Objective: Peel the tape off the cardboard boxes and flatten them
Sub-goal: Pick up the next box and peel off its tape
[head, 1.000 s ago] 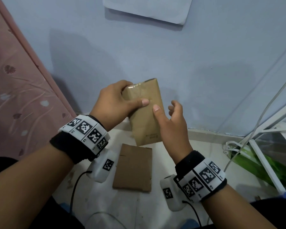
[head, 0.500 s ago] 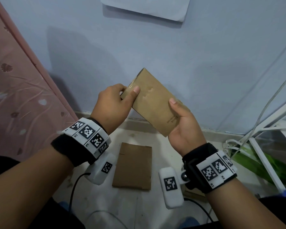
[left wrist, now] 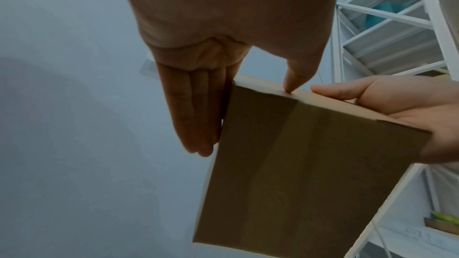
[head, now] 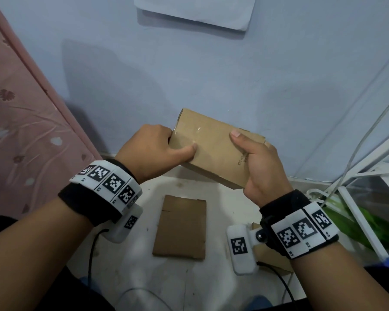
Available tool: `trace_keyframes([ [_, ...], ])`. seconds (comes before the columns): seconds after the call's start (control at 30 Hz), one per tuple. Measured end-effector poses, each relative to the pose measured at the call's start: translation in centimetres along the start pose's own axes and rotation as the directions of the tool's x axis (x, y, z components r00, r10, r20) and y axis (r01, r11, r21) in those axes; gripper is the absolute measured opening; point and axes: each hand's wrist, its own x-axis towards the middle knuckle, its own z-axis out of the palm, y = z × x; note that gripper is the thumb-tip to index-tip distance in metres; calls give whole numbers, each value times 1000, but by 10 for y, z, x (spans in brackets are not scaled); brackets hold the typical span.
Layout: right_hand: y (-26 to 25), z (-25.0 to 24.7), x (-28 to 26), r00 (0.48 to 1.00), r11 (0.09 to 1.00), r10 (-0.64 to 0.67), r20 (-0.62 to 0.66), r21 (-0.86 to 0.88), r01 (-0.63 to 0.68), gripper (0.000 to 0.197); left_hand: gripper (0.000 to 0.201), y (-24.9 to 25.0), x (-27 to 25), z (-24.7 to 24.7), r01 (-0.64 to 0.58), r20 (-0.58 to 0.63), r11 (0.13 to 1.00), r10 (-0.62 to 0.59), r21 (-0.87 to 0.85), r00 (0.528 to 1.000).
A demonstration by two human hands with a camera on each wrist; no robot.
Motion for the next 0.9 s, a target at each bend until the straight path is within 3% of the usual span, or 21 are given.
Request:
trace_keyframes([
  [0.4,-4,-2,-2,1000,999,3,1,-50,-3,19,65,-3,1,1,25,61,999,-23,-29,998],
  [0.67,-2,0,-2,999,998,18,-34,-61,-20,17,55,8,-1,8,52,-16,998,-52,46,999],
  [0.9,0,-2,-1,999,998,20,-25,-55,-21,21,61,3,-3,5,15,-1,998,-15,61,1000],
])
